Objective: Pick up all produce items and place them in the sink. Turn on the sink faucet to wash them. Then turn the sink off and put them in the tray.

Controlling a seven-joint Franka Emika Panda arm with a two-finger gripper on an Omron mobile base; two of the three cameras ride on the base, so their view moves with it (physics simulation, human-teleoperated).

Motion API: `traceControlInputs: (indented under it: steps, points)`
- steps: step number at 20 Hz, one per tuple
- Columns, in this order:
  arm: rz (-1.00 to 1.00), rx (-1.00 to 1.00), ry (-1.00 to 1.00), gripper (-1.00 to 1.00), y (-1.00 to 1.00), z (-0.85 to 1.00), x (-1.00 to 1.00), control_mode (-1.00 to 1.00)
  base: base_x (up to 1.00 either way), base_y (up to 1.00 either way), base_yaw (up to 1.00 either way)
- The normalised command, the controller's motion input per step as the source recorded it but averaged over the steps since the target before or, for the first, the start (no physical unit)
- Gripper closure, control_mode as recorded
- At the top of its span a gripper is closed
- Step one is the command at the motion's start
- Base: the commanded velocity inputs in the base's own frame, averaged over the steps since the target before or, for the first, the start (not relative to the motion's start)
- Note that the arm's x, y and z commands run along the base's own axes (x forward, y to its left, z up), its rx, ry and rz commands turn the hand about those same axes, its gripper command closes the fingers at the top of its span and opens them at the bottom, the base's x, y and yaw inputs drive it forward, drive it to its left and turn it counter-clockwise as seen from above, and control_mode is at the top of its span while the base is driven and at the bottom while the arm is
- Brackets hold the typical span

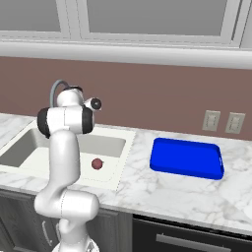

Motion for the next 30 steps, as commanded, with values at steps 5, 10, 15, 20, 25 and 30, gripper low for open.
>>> traceControlInputs:
  steps: [5, 10, 15, 20, 25, 30]
  points:
    - [0.0, 0.0, 0.0, 1.0, 0.0, 0.0, 0.0, -1.0, 0.0, 0.0, 0.0]
    - [0.0, 0.0, 0.0, 1.0, 0.01, 0.0, 0.0, -1.0, 0.0, 0.0, 0.0]
    - [0.0, 0.0, 0.0, 1.0, 0.0, 0.0, 0.0, -1.0, 0.0, 0.0, 0.0]
    - [0.0, 0.0, 0.0, 1.0, 0.0, 0.0, 0.0, -1.0, 0.0, 0.0, 0.0]
    - [0.0, 0.0, 0.0, 1.0, 0.0, -0.04, 0.0, -1.0, 0.0, 0.0, 0.0]
    - [-0.01, 0.0, 0.07, 1.0, -0.02, -0.05, 0.0, -1.0, 0.0, 0.0, 0.0]
